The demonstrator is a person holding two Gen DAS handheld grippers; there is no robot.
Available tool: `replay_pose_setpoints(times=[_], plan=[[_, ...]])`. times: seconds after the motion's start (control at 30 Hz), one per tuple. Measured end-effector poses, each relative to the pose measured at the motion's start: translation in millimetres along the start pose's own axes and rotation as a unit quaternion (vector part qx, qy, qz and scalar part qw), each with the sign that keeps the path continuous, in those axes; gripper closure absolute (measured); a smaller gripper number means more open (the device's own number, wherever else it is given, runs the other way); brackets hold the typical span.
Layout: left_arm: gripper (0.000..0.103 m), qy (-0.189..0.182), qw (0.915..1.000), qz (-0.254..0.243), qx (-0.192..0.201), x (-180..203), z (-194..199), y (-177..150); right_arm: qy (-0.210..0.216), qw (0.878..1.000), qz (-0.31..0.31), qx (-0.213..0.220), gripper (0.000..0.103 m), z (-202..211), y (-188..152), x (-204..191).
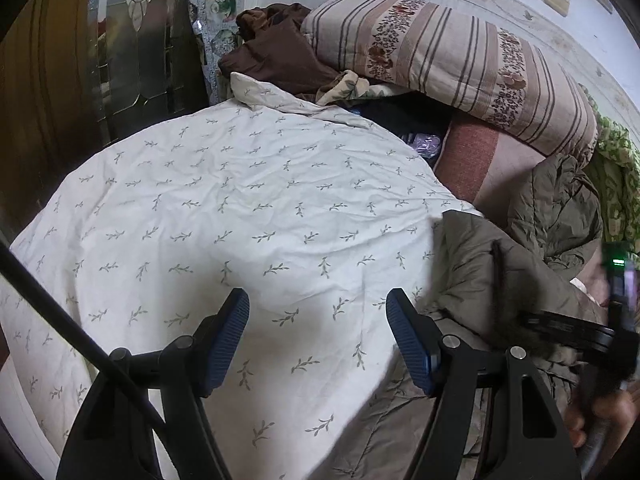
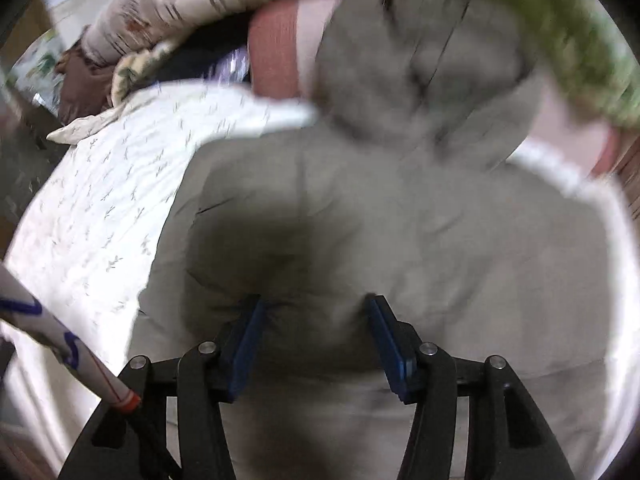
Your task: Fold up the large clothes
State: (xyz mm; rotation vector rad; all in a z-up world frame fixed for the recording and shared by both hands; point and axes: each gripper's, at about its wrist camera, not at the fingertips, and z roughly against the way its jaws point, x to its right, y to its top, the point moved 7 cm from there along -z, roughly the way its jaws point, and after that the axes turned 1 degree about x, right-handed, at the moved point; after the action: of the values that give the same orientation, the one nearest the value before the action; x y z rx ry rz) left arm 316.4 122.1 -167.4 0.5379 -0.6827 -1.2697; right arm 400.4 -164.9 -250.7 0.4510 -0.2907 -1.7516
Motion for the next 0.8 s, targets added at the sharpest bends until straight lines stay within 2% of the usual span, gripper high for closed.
replay_pose_setpoints(times=[0.13,0.23,0.33,0.4,0.53,0.67,0.7,0.8], plan=[[0.033,-0.006,0.9998,-0.015,-0.011,10,-5,-3,-0.003,1.0,0.012,-0.002,0.045,-5,-5,-13],[0.033,-0.013,0.9993,-0.027,-0.021,21,-6,-11,0.024,1.0,0.001,0.012,0.045,27,-10,-5],[0.033,-0.019,0.9981,-0.05,-0.032,35,-3,-24,0.01,0.999,0.001,0.036,0.043,66,-28,21],[0.033,-0.025,0.9964,-0.069,-0.042,48,-2,-37,-0.018,0.999,0.009,0.034,0.041,83,-45,41],[0.033,-0.019,0.9908,-0.108,-0.078,72,-12,-69,-0.068,0.997,0.012,0.016,0.04,104,-102,94],[0.033,0.019,0.98,-0.164,-0.111,89,-32,-115,-0.08,0.996,-0.036,-0.008,0.04,119,-174,157],[0.033,0.025,0.9777,-0.174,-0.115,90,-35,-124,-0.082,0.995,-0.051,-0.016,0.039,120,-192,173],[0.033,0.039,0.9765,-0.191,-0.092,91,-27,-133,-0.068,0.993,-0.089,-0.031,0.037,126,-234,209]])
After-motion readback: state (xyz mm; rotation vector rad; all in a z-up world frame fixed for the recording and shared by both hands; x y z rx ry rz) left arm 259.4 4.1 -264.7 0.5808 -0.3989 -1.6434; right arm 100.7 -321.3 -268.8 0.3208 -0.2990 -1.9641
